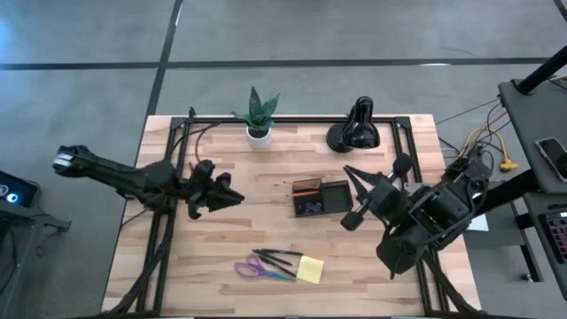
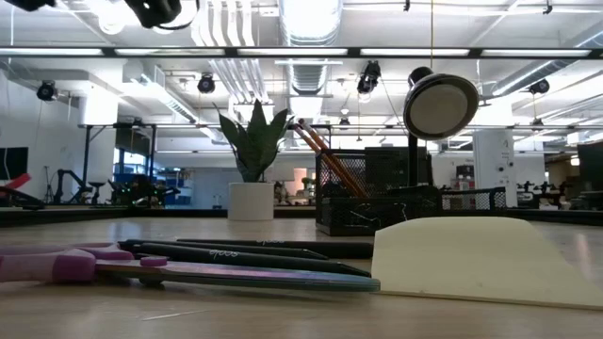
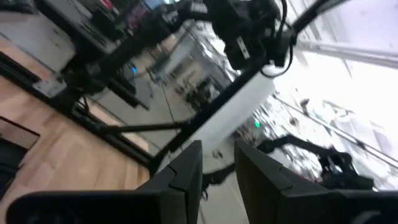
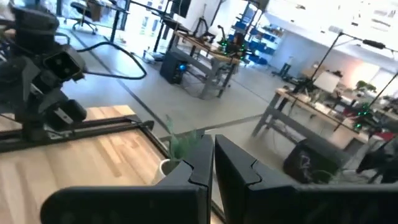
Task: Pick and place office supplies into organizer
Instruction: Put the top black ballpen into the black desk organizer
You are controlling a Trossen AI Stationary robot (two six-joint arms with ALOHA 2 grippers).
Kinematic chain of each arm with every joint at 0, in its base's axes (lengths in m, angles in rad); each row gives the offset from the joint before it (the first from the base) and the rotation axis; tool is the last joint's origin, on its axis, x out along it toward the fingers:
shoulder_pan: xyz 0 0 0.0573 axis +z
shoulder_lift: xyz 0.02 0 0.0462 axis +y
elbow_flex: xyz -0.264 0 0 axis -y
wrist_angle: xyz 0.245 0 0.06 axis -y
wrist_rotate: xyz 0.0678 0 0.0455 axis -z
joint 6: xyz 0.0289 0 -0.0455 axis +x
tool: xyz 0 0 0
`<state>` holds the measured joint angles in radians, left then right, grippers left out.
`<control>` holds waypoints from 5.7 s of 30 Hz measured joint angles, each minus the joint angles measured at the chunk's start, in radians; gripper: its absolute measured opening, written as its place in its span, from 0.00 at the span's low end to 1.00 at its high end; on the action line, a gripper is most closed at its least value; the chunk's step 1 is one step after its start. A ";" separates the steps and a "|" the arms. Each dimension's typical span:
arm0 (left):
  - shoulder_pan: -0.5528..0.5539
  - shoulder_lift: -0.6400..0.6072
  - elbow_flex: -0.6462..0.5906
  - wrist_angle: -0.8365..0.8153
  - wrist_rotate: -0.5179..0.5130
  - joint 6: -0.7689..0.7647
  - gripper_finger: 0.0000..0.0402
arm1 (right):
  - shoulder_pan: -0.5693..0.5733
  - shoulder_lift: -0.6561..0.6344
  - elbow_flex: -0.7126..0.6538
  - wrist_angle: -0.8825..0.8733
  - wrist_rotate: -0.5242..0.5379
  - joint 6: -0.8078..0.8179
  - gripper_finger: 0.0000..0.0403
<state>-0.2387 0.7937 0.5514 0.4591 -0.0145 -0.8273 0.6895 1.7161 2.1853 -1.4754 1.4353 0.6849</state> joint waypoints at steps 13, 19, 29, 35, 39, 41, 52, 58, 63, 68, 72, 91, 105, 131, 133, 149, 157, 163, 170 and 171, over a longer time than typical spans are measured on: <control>-0.298 0.175 0.019 -0.224 -0.213 0.020 0.19 | -0.054 0.002 -0.007 0.111 -0.089 0.384 0.02; -0.350 0.227 0.040 -0.265 -0.306 0.020 0.19 | -0.062 0.027 -0.023 0.275 -0.157 0.362 0.02; -0.350 -0.038 0.028 -0.436 -0.308 0.083 0.19 | -0.170 0.087 -0.026 0.442 -0.323 0.286 0.02; -0.350 -0.150 0.025 -0.516 -0.296 0.102 0.19 | -0.219 0.146 -0.029 0.463 -0.631 0.297 0.02; -0.350 -0.183 0.012 -0.531 -0.254 0.102 0.19 | -0.220 0.174 -0.034 0.461 -0.682 0.268 0.02; -0.350 -0.187 0.010 -0.533 -0.226 0.101 0.19 | -0.221 0.193 -0.035 0.461 -0.698 0.302 0.02; -0.350 -0.170 0.007 -0.530 -0.173 0.101 0.19 | -0.221 0.272 -0.036 0.484 -0.765 0.478 0.02; -0.350 -0.171 0.007 -0.529 -0.173 0.062 0.19 | -0.214 0.296 -0.037 0.484 -0.809 0.384 0.02; -0.350 -0.132 0.007 -0.521 -0.173 0.011 0.19 | -0.216 0.296 -0.039 0.486 -0.890 0.338 0.02; -0.350 -0.070 0.007 -0.475 -0.174 -0.032 0.19 | -0.217 0.294 -0.032 0.488 -0.894 0.339 0.02; -0.350 -0.017 0.007 -0.388 -0.182 -0.030 0.19 | -0.214 0.294 -0.035 0.479 -0.894 0.362 0.02; -0.367 0.124 0.007 -0.204 -0.181 -0.076 0.19 | -0.193 0.295 -0.046 0.087 -0.995 0.460 0.02; -0.367 0.078 0.007 -0.207 -0.139 -0.057 0.19 | -0.196 0.294 -0.046 0.241 -1.133 0.576 0.02; -0.367 0.027 0.004 -0.225 -0.018 -0.030 0.19 | -0.267 0.300 -0.563 0.535 -1.522 0.376 0.02; -0.367 0.020 0.004 -0.279 -0.016 -0.030 0.19 | -0.266 0.300 -0.610 0.626 -1.547 0.342 0.02; -0.365 0.005 -0.003 -0.591 -0.017 -0.005 0.19 | -0.273 0.299 -0.735 0.755 -1.308 0.087 0.16; -0.365 0.034 -0.008 -0.583 -0.019 -0.003 0.19 | -0.271 0.402 -0.678 0.797 -1.305 -0.157 0.37; -0.365 0.058 -0.009 -0.583 -0.020 -0.043 0.19 | -0.270 0.489 -0.583 0.780 -1.301 -0.184 0.42; -0.365 0.061 -0.012 -0.572 -0.039 -0.057 0.19 | -0.262 0.492 -0.579 0.775 -1.301 -0.240 0.36; -0.365 0.061 -0.013 -0.573 -0.050 -0.056 0.19 | -0.262 0.495 -0.579 0.773 -1.301 -0.240 0.35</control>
<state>-0.6037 0.8551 0.5389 -0.1135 -0.0643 -0.8838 0.4274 2.2109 1.6062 -0.7022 0.1339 0.4448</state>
